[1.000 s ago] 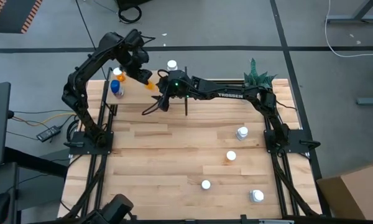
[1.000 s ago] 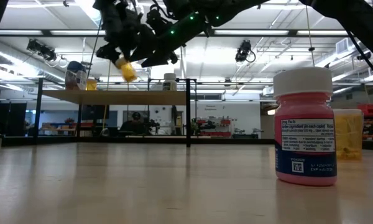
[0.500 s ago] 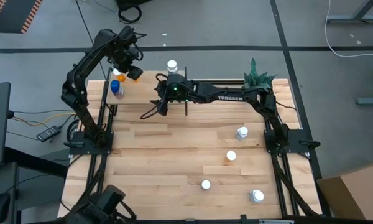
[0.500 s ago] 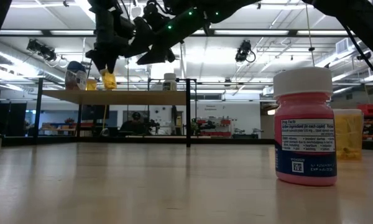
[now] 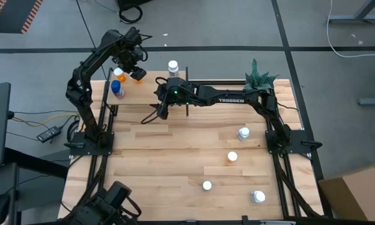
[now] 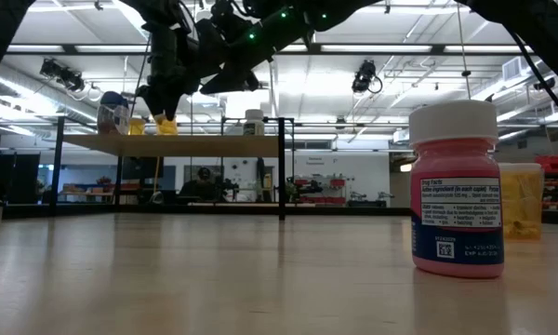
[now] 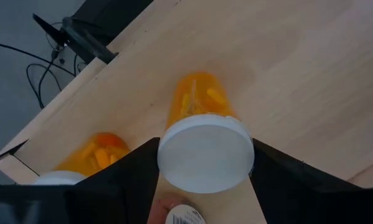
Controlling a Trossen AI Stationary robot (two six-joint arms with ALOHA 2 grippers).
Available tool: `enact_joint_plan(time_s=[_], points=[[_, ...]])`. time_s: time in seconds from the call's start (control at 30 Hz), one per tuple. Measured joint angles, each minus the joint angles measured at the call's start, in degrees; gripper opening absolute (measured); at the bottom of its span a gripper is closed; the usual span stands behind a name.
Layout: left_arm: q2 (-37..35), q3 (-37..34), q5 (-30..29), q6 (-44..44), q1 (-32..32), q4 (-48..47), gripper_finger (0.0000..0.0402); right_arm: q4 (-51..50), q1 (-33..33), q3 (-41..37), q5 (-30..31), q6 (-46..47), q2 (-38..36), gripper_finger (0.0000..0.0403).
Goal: Pick and place medicine bottles onto shelf by color
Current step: Put the left orange pill bottle on the shelf
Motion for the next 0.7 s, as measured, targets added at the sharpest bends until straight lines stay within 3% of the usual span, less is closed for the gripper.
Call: enact_joint_plan(time_s=[0.23,0.7], points=[[0.0,0.0,-1.8,0.87,0.0,-0.2,0.0236,-0.02,-0.02,0.0,0.0,0.18,0.01,0.031],[0.0,0.0,-1.84,0.96,0.0,-0.08,0.0275,-0.04,-0.02,0.0,0.0,0.18,0.0,0.031]])
